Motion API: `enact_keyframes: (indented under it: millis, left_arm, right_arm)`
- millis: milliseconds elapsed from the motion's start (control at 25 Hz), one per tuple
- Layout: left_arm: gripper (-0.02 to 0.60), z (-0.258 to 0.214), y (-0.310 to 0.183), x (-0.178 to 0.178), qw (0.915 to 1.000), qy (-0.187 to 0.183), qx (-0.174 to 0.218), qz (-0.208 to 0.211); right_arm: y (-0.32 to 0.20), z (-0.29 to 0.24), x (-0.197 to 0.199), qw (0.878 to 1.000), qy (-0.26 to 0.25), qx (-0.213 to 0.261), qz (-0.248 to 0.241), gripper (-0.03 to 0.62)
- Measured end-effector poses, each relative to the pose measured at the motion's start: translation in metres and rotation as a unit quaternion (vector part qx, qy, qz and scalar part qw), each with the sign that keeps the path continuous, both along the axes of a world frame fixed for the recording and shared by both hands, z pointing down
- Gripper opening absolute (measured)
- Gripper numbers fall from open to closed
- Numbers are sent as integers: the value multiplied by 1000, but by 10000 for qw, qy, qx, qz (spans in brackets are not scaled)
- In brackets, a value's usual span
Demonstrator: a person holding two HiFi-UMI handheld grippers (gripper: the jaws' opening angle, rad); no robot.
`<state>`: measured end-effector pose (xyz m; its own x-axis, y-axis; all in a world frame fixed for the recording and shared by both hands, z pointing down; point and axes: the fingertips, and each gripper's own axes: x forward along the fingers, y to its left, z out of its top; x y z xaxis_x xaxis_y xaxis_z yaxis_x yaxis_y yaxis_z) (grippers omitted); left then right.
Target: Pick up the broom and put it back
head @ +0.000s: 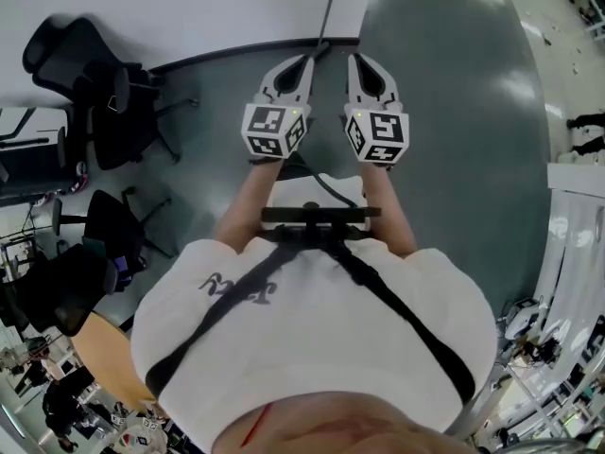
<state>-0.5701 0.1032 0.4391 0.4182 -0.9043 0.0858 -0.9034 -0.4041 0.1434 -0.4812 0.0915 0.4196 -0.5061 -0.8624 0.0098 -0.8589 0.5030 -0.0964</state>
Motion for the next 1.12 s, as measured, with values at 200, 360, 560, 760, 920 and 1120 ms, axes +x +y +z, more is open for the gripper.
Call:
enact_keyframes:
  millis: [200,360,560,760,920,1120]
  left_arm:
    - [12,3,-38,-4,9995,285,-14,106]
    - [12,6,-84,-3,9989,338,-34,309]
    - [12,-20,-164,-10,9981,252,239,500]
    - [12,-55,-223,-7,9944,206,724,740]
    - [12,-44,-259,-28,9952,275,579,735]
    - [11,-14,-291,-39,9946,554,182,854]
  right_arm:
    - [-27,-10,-18,9994,120,308,-112,7]
    - [-66,-14,-23,9993,1,375,-41,6]
    - [-129,-49,-32,9972,-131,728,72,6]
    - [-181,-61,-32,9968,-161,765,192,6]
    - [-216,-53,-48,9977,-214,605,233,6]
    - [-244,-34,-55,9986,-265,379,269,6]
